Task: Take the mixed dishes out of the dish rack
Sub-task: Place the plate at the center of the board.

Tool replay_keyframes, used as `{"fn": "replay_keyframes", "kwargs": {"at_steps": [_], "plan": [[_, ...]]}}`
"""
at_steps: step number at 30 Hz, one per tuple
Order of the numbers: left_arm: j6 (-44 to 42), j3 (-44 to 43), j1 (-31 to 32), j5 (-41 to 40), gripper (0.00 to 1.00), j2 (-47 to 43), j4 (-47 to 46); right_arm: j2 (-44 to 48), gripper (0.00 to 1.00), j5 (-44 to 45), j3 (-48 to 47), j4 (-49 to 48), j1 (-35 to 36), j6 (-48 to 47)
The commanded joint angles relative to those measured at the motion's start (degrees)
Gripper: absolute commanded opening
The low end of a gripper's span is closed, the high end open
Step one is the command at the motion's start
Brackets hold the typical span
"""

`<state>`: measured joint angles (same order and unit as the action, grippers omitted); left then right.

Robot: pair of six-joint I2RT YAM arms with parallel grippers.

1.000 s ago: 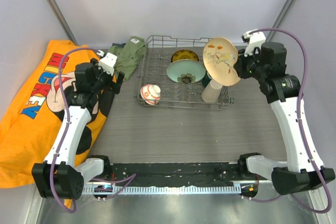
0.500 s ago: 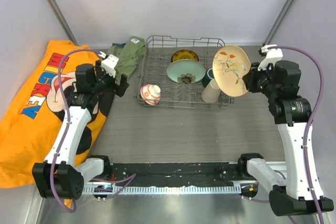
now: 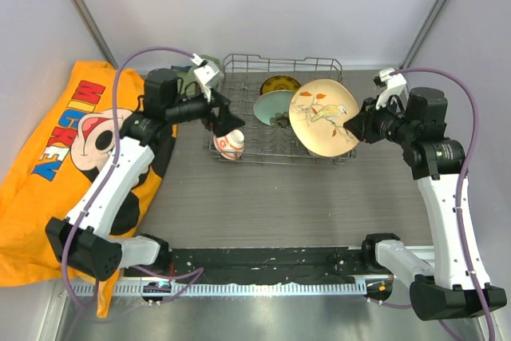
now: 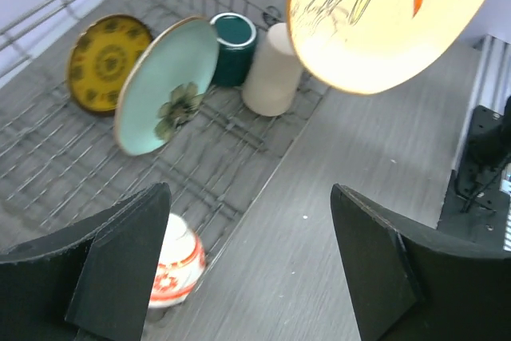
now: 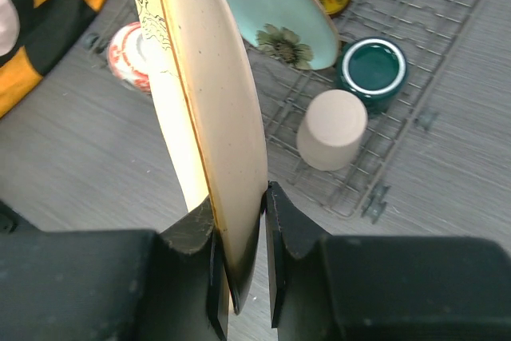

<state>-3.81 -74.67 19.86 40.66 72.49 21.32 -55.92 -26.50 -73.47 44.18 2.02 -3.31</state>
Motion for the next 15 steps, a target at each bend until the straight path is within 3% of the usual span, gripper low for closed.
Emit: {"fn": "replay_keyframes", "kwargs": {"at_steps": [1,15], "plan": [[4.77,-5.30,4.65,0.47,0.96,4.41,-0.75,-0.24,0.01,-10.83,-1.41,-11.22,0.00,0.06],[1.71,-14.44,15.29,-2.87,1.00,17.15,-1.81,-2.26,0.01,-19.19,2.72,-14.74,2.72,-2.67]]}}
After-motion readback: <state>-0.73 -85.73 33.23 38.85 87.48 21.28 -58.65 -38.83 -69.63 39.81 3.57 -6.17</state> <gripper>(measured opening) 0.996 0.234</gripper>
